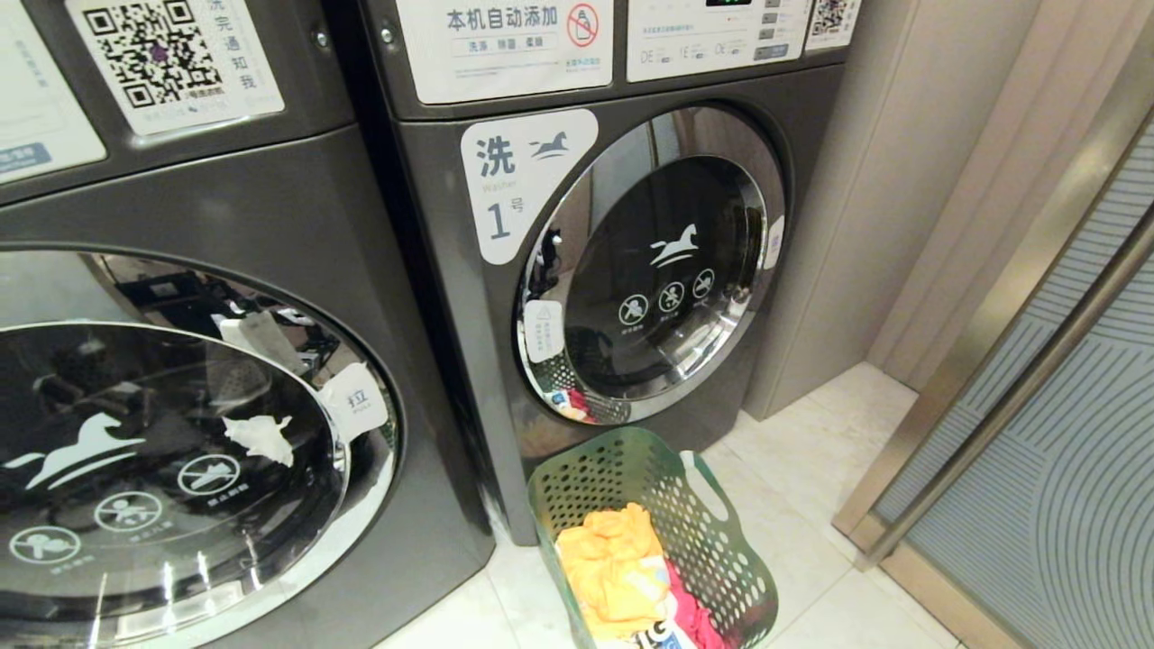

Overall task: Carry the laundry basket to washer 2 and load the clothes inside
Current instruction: Open the lid of the washing machine

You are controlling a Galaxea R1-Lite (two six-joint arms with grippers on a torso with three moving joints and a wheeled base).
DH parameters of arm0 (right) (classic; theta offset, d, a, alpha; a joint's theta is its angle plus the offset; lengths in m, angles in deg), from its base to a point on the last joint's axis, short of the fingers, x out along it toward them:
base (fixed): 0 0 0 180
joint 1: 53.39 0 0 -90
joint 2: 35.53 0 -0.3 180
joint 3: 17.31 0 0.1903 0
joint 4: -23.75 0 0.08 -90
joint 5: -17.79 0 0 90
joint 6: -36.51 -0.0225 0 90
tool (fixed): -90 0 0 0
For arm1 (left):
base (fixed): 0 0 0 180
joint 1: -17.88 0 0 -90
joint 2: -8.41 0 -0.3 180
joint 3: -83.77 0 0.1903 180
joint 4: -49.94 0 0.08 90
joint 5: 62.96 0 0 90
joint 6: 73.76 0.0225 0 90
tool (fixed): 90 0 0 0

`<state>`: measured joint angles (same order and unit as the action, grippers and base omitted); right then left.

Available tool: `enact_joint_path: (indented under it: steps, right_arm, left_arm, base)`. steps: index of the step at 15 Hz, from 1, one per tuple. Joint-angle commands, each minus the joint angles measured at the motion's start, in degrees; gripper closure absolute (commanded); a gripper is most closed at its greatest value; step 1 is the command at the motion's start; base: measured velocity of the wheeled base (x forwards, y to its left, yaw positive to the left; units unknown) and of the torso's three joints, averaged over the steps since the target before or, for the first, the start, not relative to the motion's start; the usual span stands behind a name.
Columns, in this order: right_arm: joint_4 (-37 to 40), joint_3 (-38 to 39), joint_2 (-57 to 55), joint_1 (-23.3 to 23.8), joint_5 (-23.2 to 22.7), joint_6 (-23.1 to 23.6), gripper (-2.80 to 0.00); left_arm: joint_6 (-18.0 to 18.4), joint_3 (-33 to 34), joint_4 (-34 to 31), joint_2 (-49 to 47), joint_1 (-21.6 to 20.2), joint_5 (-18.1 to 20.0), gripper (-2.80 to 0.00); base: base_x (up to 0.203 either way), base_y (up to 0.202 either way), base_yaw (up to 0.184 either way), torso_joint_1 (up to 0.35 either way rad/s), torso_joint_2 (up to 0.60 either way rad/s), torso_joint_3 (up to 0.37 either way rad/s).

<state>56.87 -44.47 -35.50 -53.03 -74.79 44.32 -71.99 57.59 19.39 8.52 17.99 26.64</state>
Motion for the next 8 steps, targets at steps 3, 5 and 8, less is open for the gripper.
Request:
enact_joint_path:
  steps: [3, 5, 8]
  right_arm:
    - [0.00, 0.01, -0.11, 0.00, -0.06, 0.11, 0.00]
    - [0.00, 0.01, -0.11, 0.00, -0.06, 0.11, 0.00]
    - [0.00, 0.01, -0.11, 0.00, -0.06, 0.11, 0.00]
  left_arm:
    - [0.00, -0.01, -0.02, -0.02, -0.02, -0.04, 0.00]
    - [0.00, -0.01, -0.02, -0.02, -0.02, -0.04, 0.00]
    - [0.00, -0.01, -0.02, -0.02, -0.02, -0.04, 0.00]
  base:
    - [0.003, -0.007, 0.133, 0.004, 0.00, 0.006]
    - [0.002, -0.008, 0.178, 0.003, 0.00, 0.005]
    - [0.001, -0.007, 0.175, 0.001, 0.00, 0.005]
